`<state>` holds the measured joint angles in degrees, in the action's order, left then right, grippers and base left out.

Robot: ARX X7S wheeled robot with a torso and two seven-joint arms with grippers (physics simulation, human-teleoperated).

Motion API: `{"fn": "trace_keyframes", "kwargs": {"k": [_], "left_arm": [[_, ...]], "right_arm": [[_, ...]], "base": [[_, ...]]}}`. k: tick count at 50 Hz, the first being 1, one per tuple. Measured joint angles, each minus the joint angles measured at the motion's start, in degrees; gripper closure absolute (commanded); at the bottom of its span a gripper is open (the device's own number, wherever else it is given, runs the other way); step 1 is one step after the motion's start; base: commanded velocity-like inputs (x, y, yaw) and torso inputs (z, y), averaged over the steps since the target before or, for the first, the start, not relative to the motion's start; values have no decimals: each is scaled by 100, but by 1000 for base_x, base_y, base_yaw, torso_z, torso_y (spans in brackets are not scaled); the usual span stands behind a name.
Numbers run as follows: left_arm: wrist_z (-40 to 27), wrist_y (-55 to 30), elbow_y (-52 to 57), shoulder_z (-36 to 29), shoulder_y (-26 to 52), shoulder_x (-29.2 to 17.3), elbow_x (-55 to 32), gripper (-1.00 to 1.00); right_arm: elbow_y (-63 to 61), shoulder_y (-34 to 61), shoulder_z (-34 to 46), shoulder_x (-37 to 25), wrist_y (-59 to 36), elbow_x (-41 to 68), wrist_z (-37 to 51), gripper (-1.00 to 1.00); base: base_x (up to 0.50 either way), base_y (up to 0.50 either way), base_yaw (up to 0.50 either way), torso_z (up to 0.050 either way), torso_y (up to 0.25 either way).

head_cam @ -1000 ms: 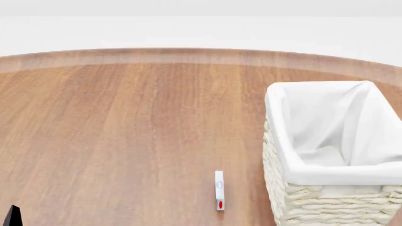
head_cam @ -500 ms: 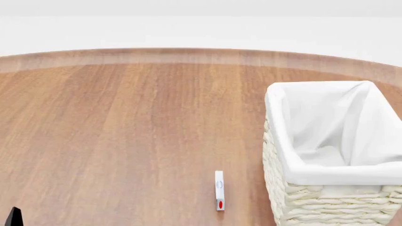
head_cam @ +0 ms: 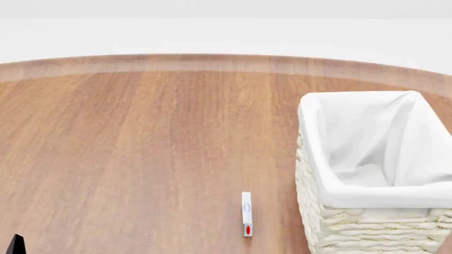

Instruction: Pick up the tomato sauce, and put it in the basket.

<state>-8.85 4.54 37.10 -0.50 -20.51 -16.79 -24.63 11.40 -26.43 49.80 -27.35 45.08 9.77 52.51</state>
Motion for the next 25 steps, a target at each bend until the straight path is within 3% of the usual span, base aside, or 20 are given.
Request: {"fn": "trace_keyframes", "kwargs": {"k": [25], "left_arm": [[-41, 69, -56, -29, -28, -45, -11, -100]], "right_arm": [[964, 542, 112, 297, 23, 836, -677, -100]], "base": [[0, 0, 0, 0, 0]]}}
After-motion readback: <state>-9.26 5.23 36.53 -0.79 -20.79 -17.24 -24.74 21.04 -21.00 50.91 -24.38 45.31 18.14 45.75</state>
